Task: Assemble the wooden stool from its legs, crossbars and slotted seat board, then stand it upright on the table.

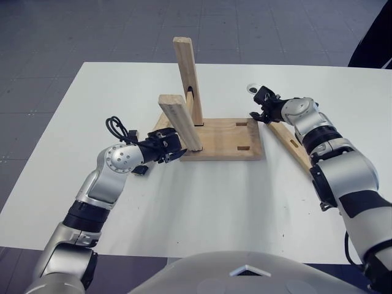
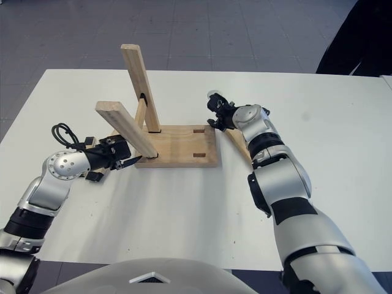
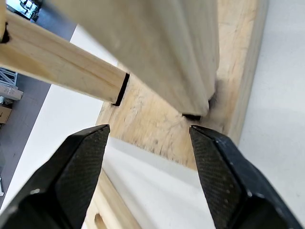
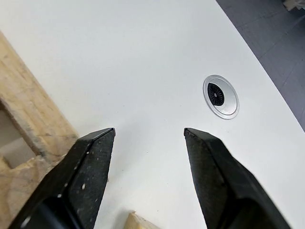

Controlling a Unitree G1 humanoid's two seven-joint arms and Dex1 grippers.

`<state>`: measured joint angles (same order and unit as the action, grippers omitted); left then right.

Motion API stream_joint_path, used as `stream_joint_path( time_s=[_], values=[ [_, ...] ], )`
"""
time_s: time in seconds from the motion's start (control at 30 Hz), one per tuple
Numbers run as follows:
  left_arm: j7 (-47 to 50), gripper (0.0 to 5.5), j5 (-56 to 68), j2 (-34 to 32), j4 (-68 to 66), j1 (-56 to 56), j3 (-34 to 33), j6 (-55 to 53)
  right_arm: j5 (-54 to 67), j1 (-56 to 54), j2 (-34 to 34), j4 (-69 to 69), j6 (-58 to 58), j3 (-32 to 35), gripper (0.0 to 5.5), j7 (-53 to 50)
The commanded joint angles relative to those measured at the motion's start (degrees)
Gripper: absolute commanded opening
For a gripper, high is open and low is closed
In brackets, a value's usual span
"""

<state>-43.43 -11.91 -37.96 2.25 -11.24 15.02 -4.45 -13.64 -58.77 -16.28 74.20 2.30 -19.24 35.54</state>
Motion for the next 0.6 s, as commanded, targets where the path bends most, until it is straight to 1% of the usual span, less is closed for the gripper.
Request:
stream_joint_path(
  time_s=[0.03, 0.2, 0.33, 0.43, 0.53, 0.6],
  values=[
    [0.9, 3.10, -1.7, 0.2, -4.0, -2.1, 0.6, 2.6, -3.9, 1.8, -1.1, 1.1, 1.6, -2.6, 2.68, 6.3],
    [2.3, 3.10, -3.7, -1.5, -11.8, -4.8, 0.3, 7.2, -4.1, 4.7, -3.5, -1.4, 5.3, -3.2, 2.68, 18.3],
    [4.2, 3.10, -5.4, -0.5, -22.8, -12.3, 0.9, 13.3, -2.6, 8.9, -5.9, -6.1, 6.2, -2.3, 2.68, 24.2],
    [8.4, 3.10, -7.0, 3.4, -33.8, -20.0, 1.9, 19.4, 1.1, 13.5, -7.2, -15.9, 2.6, -0.5, 2.68, 28.7],
    [13.1, 3.10, -8.3, 7.8, -45.6, -27.9, 2.8, 25.6, 5.0, 20.3, -8.6, -32.9, -6.1, 0.4, 2.68, 32.5],
    [14.3, 3.10, -8.9, 8.2, -50.3, -31.2, 2.9, 27.9, 6.3, 23.6, -9.7, -42.2, -11.7, 0.5, 2.68, 33.2]
  ],
)
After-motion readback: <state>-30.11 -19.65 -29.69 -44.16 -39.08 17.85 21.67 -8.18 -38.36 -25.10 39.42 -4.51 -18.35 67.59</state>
